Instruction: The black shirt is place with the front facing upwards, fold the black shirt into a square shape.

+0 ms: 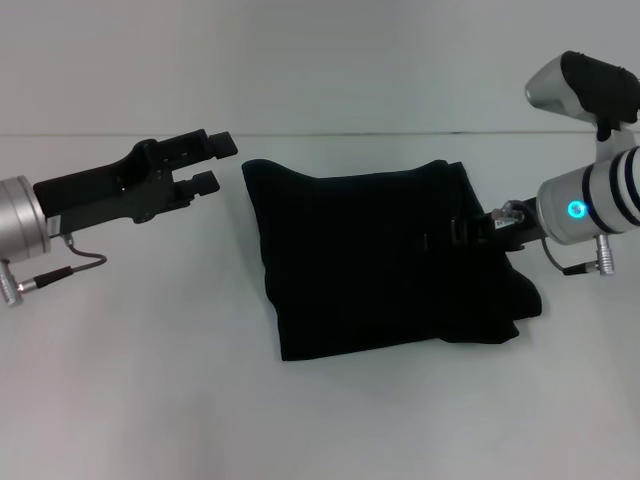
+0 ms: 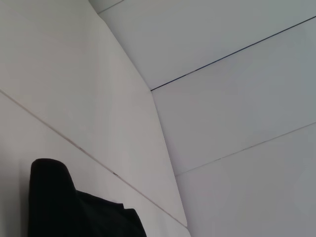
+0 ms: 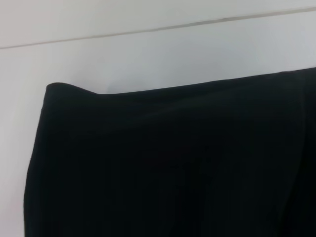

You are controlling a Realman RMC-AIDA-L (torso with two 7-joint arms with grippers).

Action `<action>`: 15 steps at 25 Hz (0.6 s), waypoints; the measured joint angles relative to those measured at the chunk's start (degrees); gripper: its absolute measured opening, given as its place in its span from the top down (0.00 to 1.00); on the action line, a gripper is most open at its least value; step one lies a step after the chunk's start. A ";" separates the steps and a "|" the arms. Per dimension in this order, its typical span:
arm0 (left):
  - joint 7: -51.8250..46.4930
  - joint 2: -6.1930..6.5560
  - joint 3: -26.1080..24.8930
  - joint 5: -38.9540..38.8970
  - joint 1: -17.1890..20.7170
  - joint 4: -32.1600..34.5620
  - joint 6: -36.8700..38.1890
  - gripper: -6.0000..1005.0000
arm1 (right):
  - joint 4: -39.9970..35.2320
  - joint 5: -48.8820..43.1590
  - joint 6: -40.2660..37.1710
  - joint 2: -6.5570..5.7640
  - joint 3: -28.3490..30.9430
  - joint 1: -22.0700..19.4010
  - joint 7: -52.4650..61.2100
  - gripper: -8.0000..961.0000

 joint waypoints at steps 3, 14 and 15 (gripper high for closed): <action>0.01 0.05 -0.01 0.00 0.00 0.00 0.00 0.25 | 0.27 0.02 0.09 0.12 0.10 0.06 0.00 0.37; 0.14 0.17 -0.69 0.00 0.01 0.00 0.02 0.25 | -0.70 0.28 0.00 -0.38 0.94 -0.30 1.30 0.49; 0.14 0.17 -0.71 0.00 0.01 0.01 0.02 0.25 | -0.71 0.29 0.01 -0.39 0.96 -0.19 1.31 0.52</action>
